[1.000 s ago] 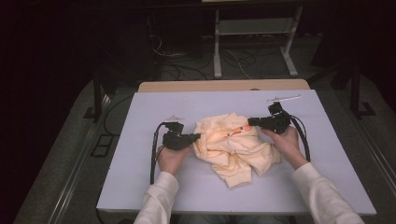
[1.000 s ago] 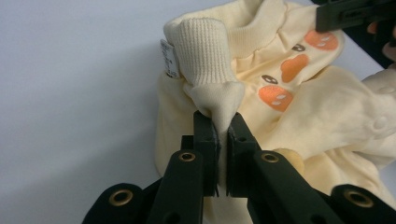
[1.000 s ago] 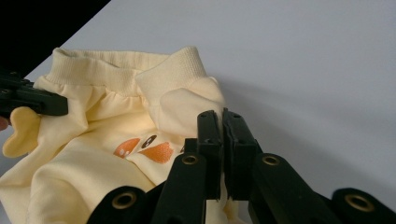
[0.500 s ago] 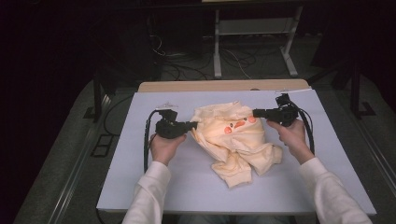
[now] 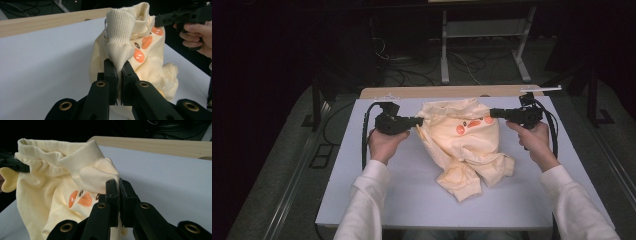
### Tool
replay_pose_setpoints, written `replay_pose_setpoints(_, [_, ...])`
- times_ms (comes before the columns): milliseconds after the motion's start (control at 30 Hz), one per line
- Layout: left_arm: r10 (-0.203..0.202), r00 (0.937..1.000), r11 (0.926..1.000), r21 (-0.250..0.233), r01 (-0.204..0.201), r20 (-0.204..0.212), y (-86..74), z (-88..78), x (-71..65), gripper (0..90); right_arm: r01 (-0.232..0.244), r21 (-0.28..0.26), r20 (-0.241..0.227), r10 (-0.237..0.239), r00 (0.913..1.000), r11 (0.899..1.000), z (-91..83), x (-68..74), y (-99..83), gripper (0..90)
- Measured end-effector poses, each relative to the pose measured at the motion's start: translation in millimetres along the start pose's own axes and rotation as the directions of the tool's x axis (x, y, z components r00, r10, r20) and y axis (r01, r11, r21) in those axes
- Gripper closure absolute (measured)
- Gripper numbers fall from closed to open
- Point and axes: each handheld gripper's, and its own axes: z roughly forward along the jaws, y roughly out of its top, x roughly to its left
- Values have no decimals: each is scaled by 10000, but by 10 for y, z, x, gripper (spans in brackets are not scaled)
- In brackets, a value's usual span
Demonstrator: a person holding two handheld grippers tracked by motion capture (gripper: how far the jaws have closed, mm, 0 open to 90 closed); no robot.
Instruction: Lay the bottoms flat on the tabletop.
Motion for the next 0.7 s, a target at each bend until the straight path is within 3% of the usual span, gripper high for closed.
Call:
replay_pose_setpoints(233, [-58,9994,9996,-266,67,330,172,-83,9,847,-52,-279,-302,44,9995,9996,-127,1,83,856])
replay_pose_setpoints(700, [736,9958,9965,-431,-712,554,582,-248,-143,846,378,-890,-621,-434,9971,9953,-481,139,433,856])
